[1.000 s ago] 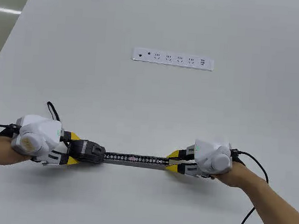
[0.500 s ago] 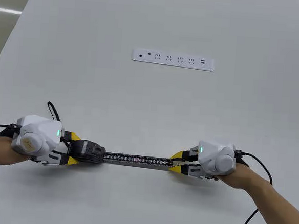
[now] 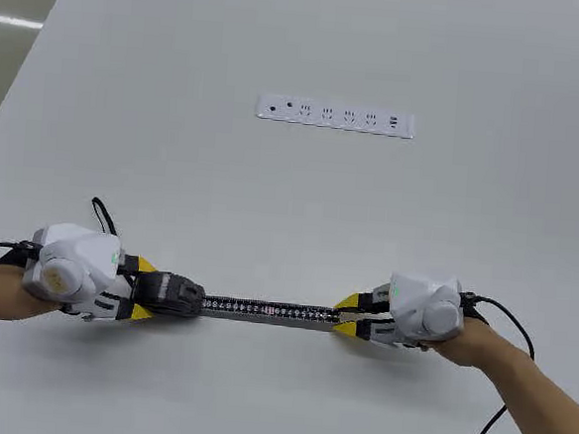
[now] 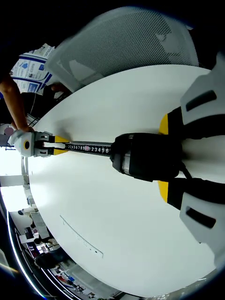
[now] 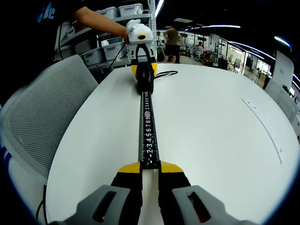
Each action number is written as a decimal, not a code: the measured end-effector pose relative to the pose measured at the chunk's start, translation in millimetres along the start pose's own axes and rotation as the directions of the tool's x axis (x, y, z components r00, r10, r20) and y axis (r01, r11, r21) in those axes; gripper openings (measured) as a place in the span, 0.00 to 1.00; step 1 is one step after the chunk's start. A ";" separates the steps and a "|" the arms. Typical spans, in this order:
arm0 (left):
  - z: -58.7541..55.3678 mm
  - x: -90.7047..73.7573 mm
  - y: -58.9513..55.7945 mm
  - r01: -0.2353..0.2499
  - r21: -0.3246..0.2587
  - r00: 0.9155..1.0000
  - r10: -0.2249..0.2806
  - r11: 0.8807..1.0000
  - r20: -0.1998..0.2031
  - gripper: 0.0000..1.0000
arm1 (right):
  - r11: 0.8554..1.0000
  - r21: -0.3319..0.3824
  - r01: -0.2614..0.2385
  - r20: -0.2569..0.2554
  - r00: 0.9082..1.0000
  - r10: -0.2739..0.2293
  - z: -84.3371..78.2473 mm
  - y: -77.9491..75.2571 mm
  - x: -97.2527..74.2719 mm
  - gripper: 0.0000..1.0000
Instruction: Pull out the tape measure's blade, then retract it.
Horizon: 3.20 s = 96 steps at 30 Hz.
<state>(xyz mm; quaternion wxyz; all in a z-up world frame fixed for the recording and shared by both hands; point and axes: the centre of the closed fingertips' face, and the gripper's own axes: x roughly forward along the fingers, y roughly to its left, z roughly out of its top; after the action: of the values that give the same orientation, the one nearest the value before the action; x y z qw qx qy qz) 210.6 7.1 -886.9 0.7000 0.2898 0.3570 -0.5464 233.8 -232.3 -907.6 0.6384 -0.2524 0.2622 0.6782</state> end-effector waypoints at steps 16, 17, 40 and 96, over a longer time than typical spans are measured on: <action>-0.1 0.4 0.4 0.001 0.000 1.000 -0.001 1.000 0.001 0.27 | 1.000 0.008 0.005 -0.007 1.000 -0.005 -5.5 -0.6 -6.2 0.09; -0.1 0.4 0.5 0.000 0.000 1.000 0.000 1.000 0.001 0.27 | 1.000 0.006 0.005 -0.008 1.000 -0.005 -5.6 -0.5 -6.6 0.09; 1.4 1.0 0.5 0.002 0.000 1.000 -0.002 1.000 0.002 0.27 | 1.000 0.022 0.013 -0.023 1.000 -0.013 -17.2 -0.7 -16.4 0.09; 6.2 3.0 0.1 -0.001 0.019 1.000 0.001 1.000 0.018 0.29 | 0.998 0.024 0.065 -0.094 0.994 -0.063 -24.0 -0.4 -16.6 0.16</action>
<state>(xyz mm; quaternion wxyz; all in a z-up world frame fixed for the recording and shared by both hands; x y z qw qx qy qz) 212.2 0.5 -885.7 0.7008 0.2915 0.3454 -0.5519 235.3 -260.7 -914.1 0.6501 -0.2836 0.2926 0.6413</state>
